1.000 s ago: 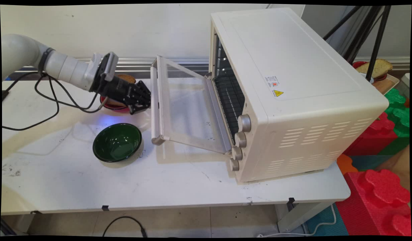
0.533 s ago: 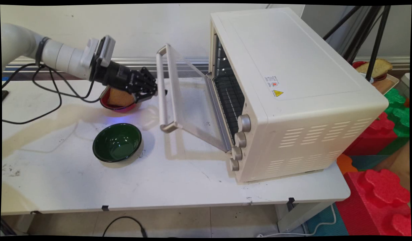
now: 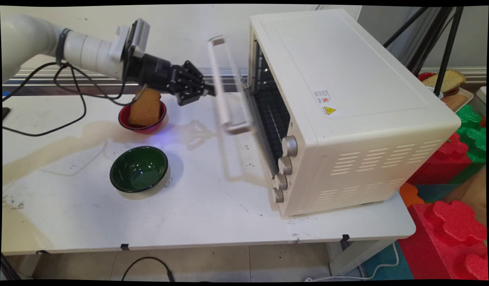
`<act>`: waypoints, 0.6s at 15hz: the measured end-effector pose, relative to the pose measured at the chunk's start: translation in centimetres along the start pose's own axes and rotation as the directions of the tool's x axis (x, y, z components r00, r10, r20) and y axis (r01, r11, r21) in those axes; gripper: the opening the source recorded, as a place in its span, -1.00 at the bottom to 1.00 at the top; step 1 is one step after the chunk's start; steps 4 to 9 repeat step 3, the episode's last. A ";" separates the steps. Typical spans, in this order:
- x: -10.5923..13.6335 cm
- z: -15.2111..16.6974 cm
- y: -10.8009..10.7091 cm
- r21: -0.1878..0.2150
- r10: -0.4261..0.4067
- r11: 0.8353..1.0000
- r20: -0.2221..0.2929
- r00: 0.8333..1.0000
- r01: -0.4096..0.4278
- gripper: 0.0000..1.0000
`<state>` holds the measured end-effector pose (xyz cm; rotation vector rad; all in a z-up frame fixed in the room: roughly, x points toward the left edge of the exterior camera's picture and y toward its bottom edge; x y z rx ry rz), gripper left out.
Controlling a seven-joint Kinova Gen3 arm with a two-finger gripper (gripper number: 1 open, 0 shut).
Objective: Close the oven
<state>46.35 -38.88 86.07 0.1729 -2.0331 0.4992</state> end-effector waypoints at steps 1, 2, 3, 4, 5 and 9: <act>0.5 0.6 -0.2 0.001 -0.003 1.000 -0.010 1.000 0.003 -1.00; 0.9 0.9 -0.3 0.001 -0.005 1.000 -0.016 1.000 0.005 -1.00; 1.3 1.5 -0.4 0.001 -0.007 1.000 -0.022 1.000 0.007 -1.00; 1.3 1.5 -0.4 0.001 -0.007 1.000 -0.022 1.000 0.007 -1.00; 1.3 1.5 -0.4 0.001 -0.007 1.000 -0.022 1.000 0.007 -1.00; 1.3 1.5 -0.4 0.001 -0.007 1.000 -0.022 1.000 0.007 -1.00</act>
